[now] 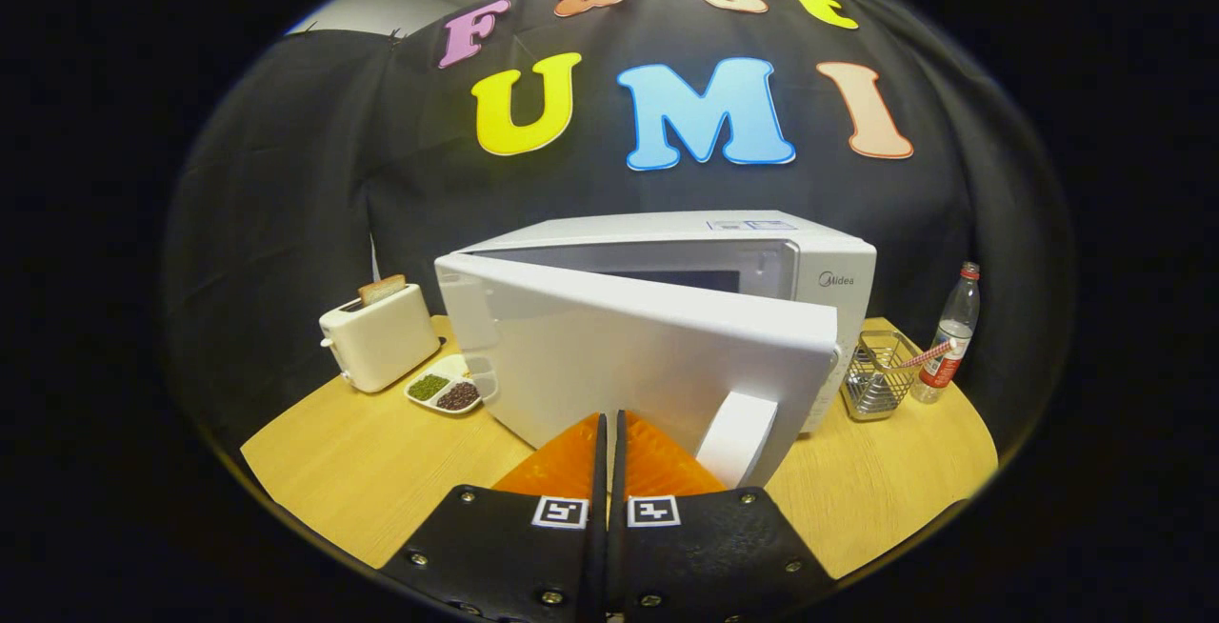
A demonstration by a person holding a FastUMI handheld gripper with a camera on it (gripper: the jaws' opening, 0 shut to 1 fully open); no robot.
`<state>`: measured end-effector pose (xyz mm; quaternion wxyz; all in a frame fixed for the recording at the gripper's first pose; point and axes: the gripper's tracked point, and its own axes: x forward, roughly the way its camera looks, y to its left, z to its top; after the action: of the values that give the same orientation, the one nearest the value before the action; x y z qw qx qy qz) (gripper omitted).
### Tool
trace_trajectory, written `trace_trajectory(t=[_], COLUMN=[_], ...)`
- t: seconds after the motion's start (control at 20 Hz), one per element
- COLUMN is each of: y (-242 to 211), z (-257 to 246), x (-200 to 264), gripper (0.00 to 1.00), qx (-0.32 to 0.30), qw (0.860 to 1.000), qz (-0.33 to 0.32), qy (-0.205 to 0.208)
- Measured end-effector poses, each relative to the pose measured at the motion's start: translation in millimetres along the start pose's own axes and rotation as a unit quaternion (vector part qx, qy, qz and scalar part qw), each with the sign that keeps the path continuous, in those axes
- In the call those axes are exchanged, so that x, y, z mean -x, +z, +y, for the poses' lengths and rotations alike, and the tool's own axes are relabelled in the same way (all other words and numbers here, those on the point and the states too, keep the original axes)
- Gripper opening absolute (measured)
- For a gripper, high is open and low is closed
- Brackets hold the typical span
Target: Open the microwave, put the food inside, and close the microwave door.
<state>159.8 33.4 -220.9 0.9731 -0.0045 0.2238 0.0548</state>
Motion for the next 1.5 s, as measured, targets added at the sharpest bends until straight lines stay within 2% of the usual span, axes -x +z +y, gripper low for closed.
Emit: trace_trajectory(t=[0.5,0.8,1.05,1.2,1.35,1.5], y=[15,24,30,30,34,32], z=[-33,-44,-53,-53,-57,-52], x=[-46,-67,-78,-79,-86,-81], gripper=[0.01,0.01,0.01,0.01,0.03,0.04], qx=[-0.03,-0.027,-0.034,-0.014,-0.039,-0.023], qw=[0.999,0.998,0.996,0.996,0.995,0.996], qz=[0.0,-0.003,-0.003,-0.011,-0.005,-0.005], qy=[-0.042,-0.065,-0.083,-0.089,-0.09,-0.091])
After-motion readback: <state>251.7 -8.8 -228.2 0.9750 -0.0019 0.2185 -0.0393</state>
